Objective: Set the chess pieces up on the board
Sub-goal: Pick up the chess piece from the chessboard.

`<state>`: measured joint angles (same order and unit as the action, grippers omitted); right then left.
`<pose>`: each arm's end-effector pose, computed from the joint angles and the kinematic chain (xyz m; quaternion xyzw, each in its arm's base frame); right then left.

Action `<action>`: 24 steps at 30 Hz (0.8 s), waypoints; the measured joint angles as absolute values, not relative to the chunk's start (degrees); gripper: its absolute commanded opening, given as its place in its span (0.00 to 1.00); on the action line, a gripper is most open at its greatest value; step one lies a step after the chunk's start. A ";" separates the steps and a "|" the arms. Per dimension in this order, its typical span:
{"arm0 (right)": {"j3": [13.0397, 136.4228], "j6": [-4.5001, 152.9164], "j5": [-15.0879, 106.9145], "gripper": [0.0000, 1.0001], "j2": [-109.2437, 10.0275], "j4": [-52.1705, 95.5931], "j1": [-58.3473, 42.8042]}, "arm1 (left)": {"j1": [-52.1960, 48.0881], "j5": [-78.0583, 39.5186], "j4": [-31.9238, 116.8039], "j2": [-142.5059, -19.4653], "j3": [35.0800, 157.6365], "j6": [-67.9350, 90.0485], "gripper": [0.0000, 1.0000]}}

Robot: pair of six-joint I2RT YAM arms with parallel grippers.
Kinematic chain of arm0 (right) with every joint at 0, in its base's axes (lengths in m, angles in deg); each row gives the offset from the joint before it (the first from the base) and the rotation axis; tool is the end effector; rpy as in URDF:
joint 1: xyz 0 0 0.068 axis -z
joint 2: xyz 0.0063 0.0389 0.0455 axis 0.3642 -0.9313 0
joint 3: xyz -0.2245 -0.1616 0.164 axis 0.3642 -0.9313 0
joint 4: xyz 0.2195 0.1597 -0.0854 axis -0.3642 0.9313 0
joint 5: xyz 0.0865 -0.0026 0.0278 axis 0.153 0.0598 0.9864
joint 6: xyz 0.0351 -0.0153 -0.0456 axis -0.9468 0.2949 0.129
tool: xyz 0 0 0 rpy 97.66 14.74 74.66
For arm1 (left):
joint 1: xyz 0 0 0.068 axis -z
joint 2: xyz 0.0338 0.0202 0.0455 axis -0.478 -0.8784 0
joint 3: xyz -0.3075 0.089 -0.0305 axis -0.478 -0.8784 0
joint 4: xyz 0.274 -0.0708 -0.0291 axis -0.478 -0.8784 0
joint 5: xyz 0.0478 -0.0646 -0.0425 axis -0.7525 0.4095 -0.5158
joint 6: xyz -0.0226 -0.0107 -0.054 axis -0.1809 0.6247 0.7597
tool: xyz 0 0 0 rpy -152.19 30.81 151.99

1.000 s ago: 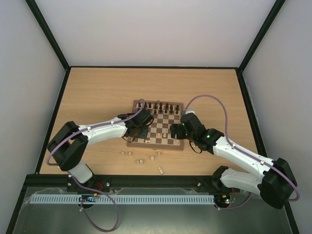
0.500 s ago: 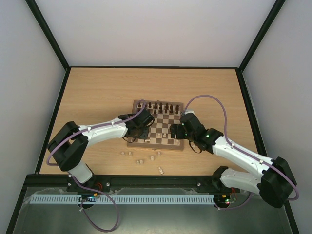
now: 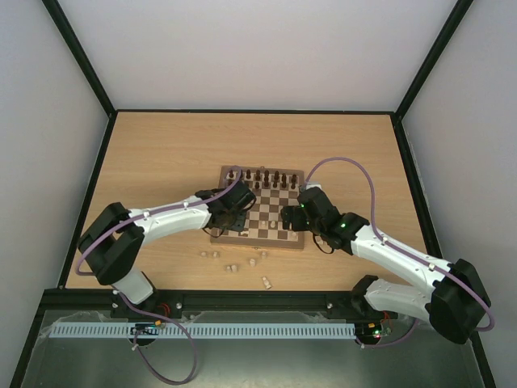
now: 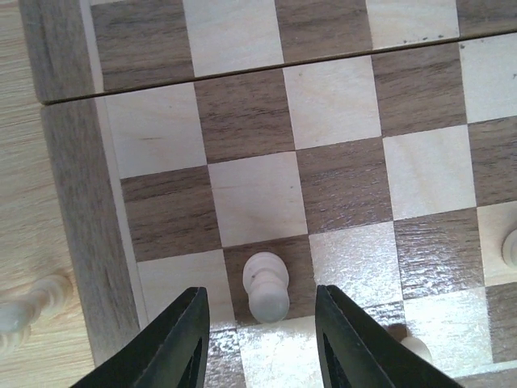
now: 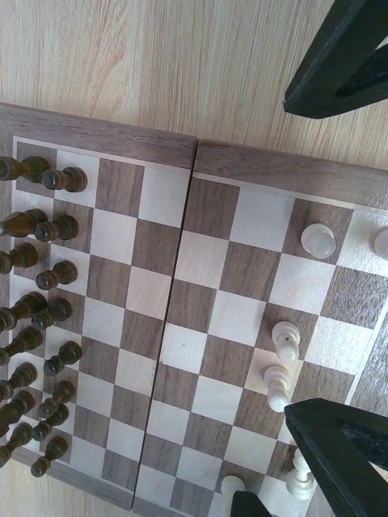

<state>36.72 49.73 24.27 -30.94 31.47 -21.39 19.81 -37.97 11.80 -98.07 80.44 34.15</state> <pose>0.1830 0.1548 0.2664 -0.0321 0.8822 0.1889 0.4302 0.2293 -0.2462 0.2107 0.0961 0.9673 -0.0777 0.2217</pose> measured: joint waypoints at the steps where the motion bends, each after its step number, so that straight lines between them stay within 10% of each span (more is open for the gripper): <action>1: 36.72 49.73 24.29 0.96 -30.96 31.47 -21.41 | 19.87 -38.10 11.52 -97.83 80.50 34.17 0.40; 24: 36.72 49.73 24.29 0.96 -31.20 31.44 -21.39 | 25.95 -32.07 12.79 -86.81 75.04 38.81 0.46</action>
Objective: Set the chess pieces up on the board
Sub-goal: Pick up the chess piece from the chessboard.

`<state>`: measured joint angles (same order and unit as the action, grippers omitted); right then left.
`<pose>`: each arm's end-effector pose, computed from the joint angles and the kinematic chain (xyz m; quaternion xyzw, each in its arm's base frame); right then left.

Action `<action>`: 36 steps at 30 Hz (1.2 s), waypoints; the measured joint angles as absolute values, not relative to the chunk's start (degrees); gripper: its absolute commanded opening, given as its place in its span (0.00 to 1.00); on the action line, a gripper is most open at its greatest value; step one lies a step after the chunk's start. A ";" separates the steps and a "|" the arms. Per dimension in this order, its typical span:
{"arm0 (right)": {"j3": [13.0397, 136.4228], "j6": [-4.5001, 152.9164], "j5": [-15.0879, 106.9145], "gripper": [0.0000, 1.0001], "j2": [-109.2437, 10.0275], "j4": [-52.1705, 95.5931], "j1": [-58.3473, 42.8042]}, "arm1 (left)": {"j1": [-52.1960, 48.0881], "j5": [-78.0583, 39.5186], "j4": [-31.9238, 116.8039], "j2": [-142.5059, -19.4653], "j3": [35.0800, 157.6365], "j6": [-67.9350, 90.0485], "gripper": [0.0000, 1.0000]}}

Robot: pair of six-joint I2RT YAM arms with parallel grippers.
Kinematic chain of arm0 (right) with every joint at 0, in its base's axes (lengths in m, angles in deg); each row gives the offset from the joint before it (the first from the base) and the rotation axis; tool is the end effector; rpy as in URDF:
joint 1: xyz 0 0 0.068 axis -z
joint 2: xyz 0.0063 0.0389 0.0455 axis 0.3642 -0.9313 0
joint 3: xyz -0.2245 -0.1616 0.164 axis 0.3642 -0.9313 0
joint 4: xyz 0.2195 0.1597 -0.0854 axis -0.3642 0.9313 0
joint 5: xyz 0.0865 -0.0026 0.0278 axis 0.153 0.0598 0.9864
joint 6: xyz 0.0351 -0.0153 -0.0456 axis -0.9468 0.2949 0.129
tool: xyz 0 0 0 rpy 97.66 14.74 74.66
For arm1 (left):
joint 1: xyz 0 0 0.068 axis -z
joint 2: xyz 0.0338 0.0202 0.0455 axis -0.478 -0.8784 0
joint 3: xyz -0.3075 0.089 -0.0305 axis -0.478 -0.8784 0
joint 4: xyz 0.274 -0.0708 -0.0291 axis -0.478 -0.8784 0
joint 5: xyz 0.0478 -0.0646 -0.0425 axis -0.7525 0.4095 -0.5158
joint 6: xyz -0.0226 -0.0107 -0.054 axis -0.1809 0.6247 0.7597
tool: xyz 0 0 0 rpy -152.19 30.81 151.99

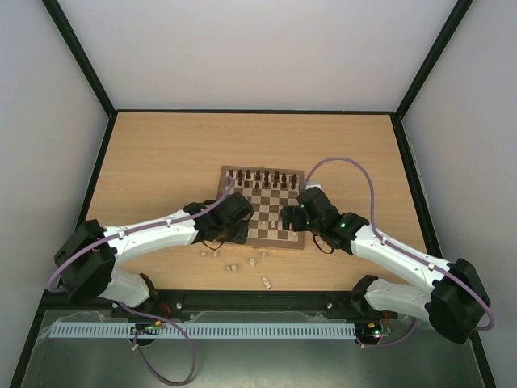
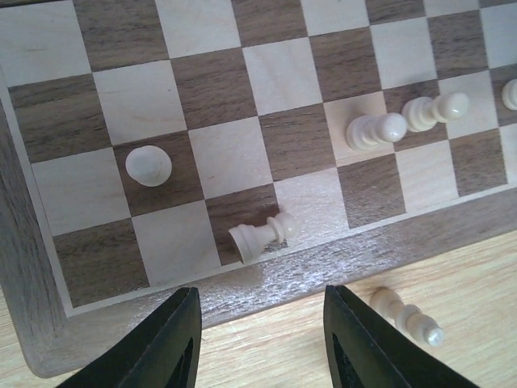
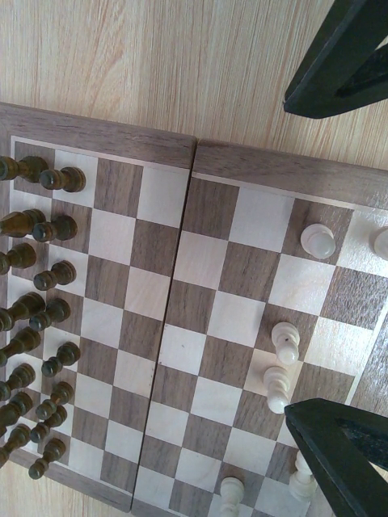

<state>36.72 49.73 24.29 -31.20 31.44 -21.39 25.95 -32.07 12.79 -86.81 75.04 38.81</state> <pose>0.1835 0.1553 0.2655 -0.0324 0.8831 0.1879 0.4288 0.1754 -0.2402 0.2399 0.1159 0.9534 -0.1756 0.2163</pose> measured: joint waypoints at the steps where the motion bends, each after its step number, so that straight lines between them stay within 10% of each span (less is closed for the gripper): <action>1: 36.72 49.73 24.32 0.96 -31.20 31.47 -21.41 | 25.93 -32.28 12.81 -87.16 75.04 38.50 0.48; 36: 36.72 49.76 24.69 0.96 -31.20 31.44 -21.39 | 25.97 -35.06 15.61 -98.81 78.80 26.72 0.46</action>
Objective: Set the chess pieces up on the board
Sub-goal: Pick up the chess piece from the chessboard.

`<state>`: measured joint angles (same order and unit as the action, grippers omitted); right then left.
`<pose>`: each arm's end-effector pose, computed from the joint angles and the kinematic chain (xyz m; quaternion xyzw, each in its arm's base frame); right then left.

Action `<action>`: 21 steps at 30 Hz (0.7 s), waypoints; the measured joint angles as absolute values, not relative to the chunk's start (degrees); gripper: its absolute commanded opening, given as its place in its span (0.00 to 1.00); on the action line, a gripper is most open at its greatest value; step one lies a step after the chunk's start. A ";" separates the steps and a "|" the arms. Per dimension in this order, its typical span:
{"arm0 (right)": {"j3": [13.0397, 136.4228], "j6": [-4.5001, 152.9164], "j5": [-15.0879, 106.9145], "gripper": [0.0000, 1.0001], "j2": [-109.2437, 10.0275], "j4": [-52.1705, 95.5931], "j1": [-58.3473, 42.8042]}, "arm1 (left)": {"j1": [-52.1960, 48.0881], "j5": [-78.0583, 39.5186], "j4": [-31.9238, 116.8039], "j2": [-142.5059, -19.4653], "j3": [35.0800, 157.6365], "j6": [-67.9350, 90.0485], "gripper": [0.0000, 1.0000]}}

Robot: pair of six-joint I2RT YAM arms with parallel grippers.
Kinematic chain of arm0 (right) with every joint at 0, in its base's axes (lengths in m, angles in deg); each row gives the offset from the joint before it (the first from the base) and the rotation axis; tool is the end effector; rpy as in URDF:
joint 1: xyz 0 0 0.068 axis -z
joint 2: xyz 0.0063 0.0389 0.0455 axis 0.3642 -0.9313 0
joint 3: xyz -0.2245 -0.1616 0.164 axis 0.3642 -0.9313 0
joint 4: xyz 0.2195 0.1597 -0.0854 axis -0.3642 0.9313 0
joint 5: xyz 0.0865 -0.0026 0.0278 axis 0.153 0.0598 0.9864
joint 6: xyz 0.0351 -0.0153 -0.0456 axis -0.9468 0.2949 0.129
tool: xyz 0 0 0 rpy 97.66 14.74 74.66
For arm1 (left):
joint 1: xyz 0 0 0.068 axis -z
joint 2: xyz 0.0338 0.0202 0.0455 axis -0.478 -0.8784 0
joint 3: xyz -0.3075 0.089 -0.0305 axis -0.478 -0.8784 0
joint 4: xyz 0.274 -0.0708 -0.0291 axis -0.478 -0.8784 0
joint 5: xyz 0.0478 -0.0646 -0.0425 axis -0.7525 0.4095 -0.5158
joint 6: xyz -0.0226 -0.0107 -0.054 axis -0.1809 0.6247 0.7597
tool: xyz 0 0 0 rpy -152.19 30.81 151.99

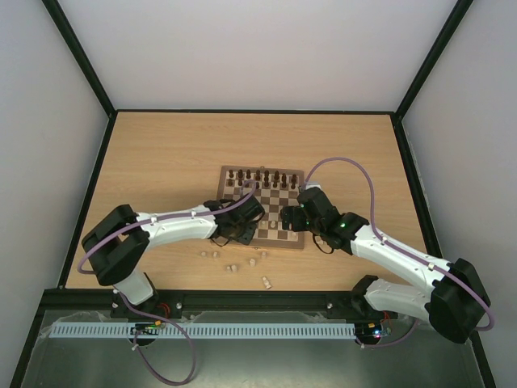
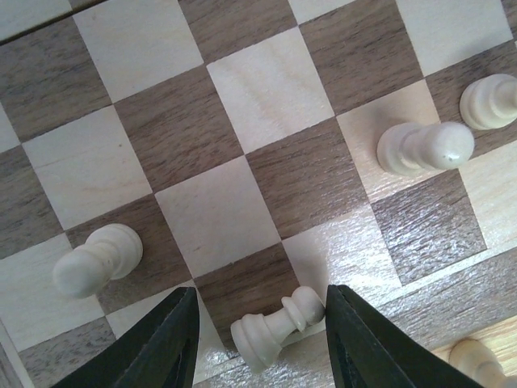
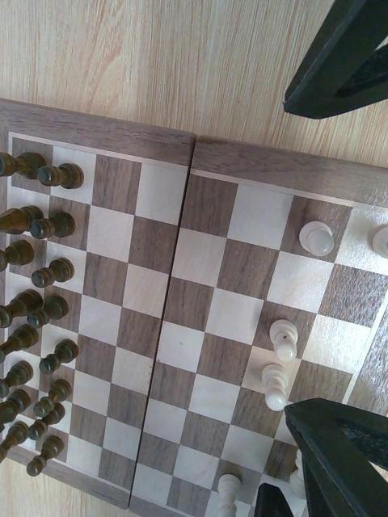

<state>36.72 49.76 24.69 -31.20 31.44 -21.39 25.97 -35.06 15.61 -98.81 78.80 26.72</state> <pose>0.1834 0.1556 0.2654 -0.0343 0.8833 0.1903 0.4271 0.2010 -0.2723 0.2011 0.2143 0.9472 -0.1023 0.2157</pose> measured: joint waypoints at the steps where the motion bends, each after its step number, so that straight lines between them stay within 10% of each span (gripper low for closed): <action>1: 36.72 49.76 24.71 0.96 -31.20 31.44 -21.41 | 25.97 -35.06 15.61 -98.64 78.62 26.79 0.46; 21: 36.72 49.76 24.75 0.96 -31.20 31.44 -21.41 | 26.03 -33.55 17.24 -97.96 77.68 26.94 0.30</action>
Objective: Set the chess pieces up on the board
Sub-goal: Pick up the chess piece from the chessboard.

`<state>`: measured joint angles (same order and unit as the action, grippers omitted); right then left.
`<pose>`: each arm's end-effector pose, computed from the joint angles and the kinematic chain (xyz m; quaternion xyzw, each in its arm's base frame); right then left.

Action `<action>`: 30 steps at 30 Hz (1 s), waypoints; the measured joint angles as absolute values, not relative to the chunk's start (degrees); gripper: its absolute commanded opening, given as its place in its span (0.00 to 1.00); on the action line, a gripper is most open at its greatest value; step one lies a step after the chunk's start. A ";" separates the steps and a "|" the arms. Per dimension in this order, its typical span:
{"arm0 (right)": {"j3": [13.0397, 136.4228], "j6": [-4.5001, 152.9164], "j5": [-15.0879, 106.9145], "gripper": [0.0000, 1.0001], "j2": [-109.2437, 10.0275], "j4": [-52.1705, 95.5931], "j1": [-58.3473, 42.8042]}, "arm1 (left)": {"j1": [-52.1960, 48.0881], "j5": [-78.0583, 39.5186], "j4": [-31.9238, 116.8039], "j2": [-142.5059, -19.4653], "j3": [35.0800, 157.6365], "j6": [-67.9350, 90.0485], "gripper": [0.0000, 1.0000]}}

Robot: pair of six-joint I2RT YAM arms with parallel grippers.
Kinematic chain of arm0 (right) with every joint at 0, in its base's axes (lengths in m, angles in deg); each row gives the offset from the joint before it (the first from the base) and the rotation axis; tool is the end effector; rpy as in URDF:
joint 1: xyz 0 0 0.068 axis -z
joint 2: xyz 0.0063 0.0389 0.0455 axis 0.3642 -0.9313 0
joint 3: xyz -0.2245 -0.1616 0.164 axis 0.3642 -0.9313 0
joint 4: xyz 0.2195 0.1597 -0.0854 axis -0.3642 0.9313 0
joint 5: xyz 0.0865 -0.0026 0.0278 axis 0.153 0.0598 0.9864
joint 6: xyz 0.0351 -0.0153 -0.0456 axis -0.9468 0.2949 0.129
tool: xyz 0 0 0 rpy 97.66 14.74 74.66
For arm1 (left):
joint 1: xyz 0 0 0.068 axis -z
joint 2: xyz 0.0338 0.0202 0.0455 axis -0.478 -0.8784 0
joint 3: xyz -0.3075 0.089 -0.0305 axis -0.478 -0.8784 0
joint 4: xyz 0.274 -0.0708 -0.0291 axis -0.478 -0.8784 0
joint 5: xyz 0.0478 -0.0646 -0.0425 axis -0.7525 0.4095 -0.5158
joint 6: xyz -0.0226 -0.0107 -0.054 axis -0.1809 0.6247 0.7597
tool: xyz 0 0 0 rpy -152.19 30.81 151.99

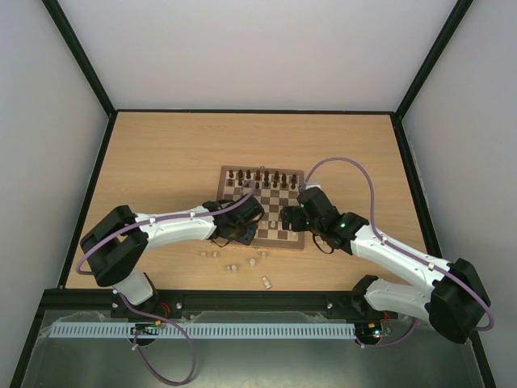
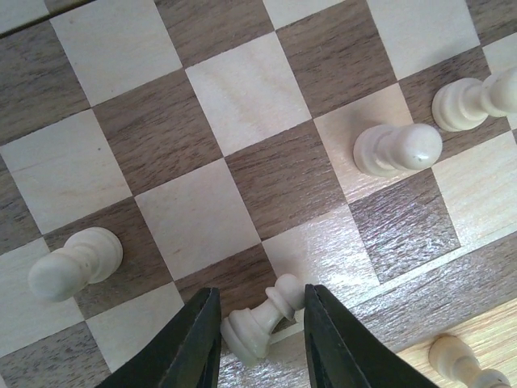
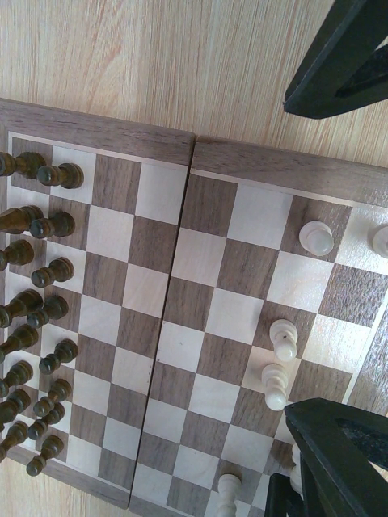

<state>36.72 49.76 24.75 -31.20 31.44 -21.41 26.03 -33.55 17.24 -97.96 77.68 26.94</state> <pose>0.1833 0.1557 0.2654 -0.0347 0.8833 0.1908 0.4268 0.1982 -0.2710 0.2013 0.2148 0.9449 -0.1202 0.2158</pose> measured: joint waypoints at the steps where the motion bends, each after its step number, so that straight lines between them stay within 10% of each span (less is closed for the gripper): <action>1: 36.72 49.73 24.75 0.96 -31.20 31.44 -21.41 | 26.03 -33.57 17.33 -97.96 77.68 26.96 0.31; 10: 36.72 49.76 24.75 0.96 -31.20 31.44 -21.39 | 26.03 -33.60 17.18 -98.02 77.82 27.57 0.48; 30: 36.72 49.76 24.86 0.96 -31.22 31.44 -21.41 | 26.03 -33.53 16.41 -96.89 77.16 28.19 0.38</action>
